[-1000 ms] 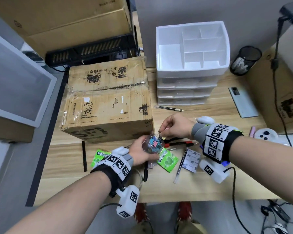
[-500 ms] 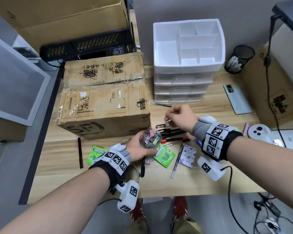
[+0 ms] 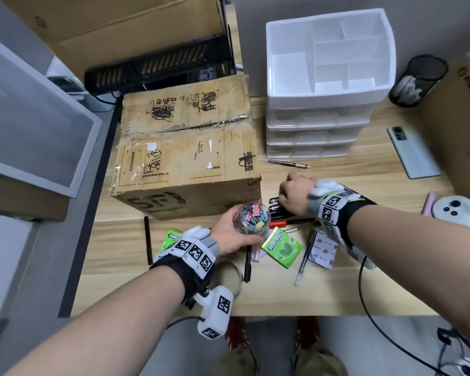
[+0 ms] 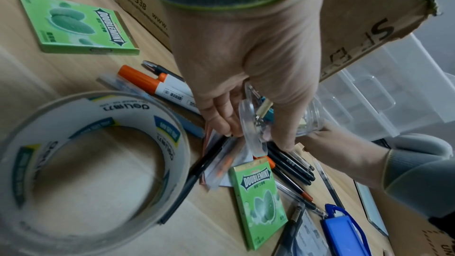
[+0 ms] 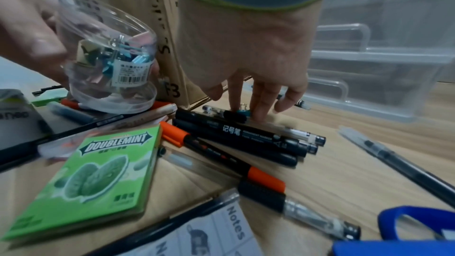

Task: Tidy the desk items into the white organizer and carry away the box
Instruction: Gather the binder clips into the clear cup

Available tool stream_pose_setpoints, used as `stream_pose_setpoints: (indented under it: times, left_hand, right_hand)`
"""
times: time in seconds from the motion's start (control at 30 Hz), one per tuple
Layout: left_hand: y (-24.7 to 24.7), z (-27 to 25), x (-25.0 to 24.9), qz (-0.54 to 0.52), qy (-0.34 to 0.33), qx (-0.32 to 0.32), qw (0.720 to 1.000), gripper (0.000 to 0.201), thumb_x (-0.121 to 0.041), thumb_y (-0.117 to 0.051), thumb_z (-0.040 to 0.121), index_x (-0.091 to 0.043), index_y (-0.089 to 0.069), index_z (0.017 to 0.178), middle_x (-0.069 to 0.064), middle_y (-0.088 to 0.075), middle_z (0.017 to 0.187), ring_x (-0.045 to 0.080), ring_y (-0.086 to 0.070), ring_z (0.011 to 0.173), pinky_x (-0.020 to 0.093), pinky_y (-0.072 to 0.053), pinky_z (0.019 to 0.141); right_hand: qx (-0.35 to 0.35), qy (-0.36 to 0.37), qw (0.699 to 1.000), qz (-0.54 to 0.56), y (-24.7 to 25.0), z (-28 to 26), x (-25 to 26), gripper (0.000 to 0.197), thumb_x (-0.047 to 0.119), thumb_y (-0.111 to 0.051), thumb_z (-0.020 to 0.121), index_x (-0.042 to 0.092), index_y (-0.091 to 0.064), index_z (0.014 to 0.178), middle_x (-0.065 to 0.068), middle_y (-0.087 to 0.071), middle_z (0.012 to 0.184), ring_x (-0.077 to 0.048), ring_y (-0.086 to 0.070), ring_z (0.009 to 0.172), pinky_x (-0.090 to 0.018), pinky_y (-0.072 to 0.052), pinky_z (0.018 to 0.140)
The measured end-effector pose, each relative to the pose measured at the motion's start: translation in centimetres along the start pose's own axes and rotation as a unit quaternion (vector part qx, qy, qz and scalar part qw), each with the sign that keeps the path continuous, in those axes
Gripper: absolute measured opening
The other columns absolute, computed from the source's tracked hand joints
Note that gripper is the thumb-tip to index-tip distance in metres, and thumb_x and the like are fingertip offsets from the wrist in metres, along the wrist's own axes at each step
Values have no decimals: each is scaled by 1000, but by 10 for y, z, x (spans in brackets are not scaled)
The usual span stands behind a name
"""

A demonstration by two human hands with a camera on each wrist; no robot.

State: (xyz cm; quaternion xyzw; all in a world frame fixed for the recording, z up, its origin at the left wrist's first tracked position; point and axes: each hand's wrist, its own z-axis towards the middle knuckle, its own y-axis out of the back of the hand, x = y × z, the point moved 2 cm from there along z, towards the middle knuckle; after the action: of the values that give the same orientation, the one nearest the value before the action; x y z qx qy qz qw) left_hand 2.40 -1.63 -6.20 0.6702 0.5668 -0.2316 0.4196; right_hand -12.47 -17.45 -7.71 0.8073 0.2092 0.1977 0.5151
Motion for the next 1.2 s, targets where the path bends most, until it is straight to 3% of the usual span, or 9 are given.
stream_pose_setpoints:
  times: [0.13, 0.27, 0.43, 0.57, 0.7, 0.87, 1.0, 1.1, 1.2]
  left_hand:
    - [2, -2, 0, 3, 5, -6, 1000, 89, -14, -94, 60, -18, -47, 136, -4, -67, 119, 10, -64, 109, 21, -46, 99]
    - [1, -2, 2, 1, 7, -6, 1000, 89, -12, -93, 60, -17, -48, 136, -3, -67, 119, 10, -64, 108, 23, -46, 100]
    - [0, -1, 5, 2, 12, -1, 1000, 90, -12, -93, 60, -17, -47, 137, -3, -66, 119, 10, -64, 108, 21, -46, 97]
    - [0, 0, 9, 9, 10, 0, 1000, 92, -16, -95, 57, -18, -48, 136, -5, -67, 118, 10, -64, 108, 27, -47, 102]
    - [2, -2, 9, 6, 11, 1, 1000, 92, -16, -95, 57, -17, -48, 136, -5, -67, 118, 10, -64, 107, 26, -47, 101]
    - [2, -4, 10, -2, 11, 0, 1000, 111, -42, -92, 35, -17, -50, 135, -6, -69, 116, 10, -65, 107, 29, -49, 99]
    - [-3, -6, 5, -8, 6, 3, 1000, 98, -24, -96, 44, -14, -52, 131, -2, -70, 112, 14, -67, 105, 29, -50, 98]
    - [-6, -10, 1, -10, -2, 17, 1000, 91, -23, -95, 44, -18, -55, 125, -1, -71, 109, 17, -68, 104, 29, -52, 94]
    - [-6, -18, -1, -10, -14, 27, 999, 88, -24, -94, 42, -20, -57, 122, 0, -72, 107, 19, -68, 103, 33, -53, 94]
  right_hand:
    - [10, -28, 1000, 2, 2, 6, 2, 36, 34, -47, 93, 8, -72, 98, -10, -52, 107, -31, -62, 83, -39, -56, 78]
    - [26, -29, 999, 11, 1, 13, -1, 29, 26, -51, 95, 5, -68, 105, -10, -57, 98, -30, -63, 92, -33, -51, 73]
    - [19, -80, 997, -5, 3, 18, 1, 15, 12, -58, 92, 10, -71, 98, -7, -63, 91, -23, -54, 68, -25, -47, 62]
    - [-1, -90, 996, -1, 1, 16, 0, 10, 9, -59, 90, 6, -68, 93, -9, -58, 84, -23, -53, 66, -27, -44, 59]
    - [-50, -75, 986, 137, 6, 7, 2, 7, 12, -65, 80, 12, -66, 87, -6, -65, 83, -24, -58, 73, -26, -44, 63]
    - [-58, -46, 908, 412, 13, -21, 14, 17, 7, -74, 70, 19, -64, 77, 5, -63, 71, -10, -56, 63, -20, -47, 61]
    - [-23, -14, 873, 486, 23, -60, 26, 19, 0, -73, 73, 17, -69, 78, 10, -60, 62, -2, -53, 53, -15, -45, 59]
    - [-5, 13, 878, 478, 26, -83, 35, 15, 1, -77, 73, 13, -74, 82, 13, -59, 54, 5, -51, 42, -9, -39, 46]
    - [-37, 23, 903, 427, 28, -92, 39, 18, 7, -78, 71, 24, -74, 77, 16, -58, 52, 7, -50, 42, -10, -37, 46]
